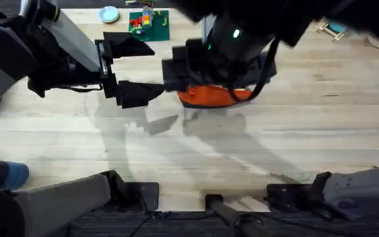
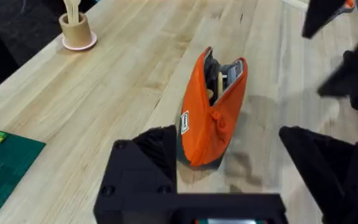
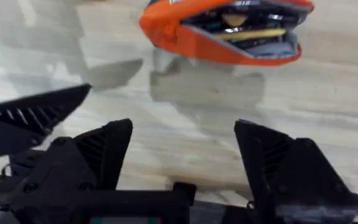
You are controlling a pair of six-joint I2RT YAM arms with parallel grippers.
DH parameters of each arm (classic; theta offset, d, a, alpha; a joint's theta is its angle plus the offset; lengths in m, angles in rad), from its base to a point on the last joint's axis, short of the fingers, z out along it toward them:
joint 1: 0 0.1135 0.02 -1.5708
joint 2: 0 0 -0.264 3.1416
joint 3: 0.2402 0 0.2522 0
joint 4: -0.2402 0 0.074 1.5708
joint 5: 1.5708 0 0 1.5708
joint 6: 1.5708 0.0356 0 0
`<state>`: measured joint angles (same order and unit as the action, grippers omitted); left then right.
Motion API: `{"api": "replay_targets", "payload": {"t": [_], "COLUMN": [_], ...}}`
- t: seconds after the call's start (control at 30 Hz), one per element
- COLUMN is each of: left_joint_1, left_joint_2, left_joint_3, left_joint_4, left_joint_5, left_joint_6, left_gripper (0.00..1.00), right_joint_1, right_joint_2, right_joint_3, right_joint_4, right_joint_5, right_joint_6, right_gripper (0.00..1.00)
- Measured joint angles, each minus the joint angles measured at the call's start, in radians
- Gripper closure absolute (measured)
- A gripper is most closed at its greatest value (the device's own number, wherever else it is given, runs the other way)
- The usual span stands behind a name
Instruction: Unzip the bag, pick up the pens from the table one at a time and place them inside, then zip the bag closed.
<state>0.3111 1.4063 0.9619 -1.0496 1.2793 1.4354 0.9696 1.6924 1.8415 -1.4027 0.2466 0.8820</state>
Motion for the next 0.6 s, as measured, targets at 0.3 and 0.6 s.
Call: {"api": "replay_targets", "payload": {"t": [0.3, 0.6], "left_joint_1": [0.000, 0.000], "left_joint_2": [0.000, 0.000], "left_joint_3": [0.000, 0.000], "left_joint_4": [0.000, 0.003], "left_joint_5": [0.000, -0.009], "left_joint_6": [-0.004, -0.004], "left_gripper": [0.005, 0.005], "right_joint_1": [0.066, 0.066], "right_joint_2": [0.000, 0.000], "right_joint_3": [-0.069, -0.213], "right_joint_4": [0.037, 0.211], "right_joint_5": [0.000, 0.001], "right_joint_6": [0.054, 0.073], "right_gripper": [0.006, 0.006]}}
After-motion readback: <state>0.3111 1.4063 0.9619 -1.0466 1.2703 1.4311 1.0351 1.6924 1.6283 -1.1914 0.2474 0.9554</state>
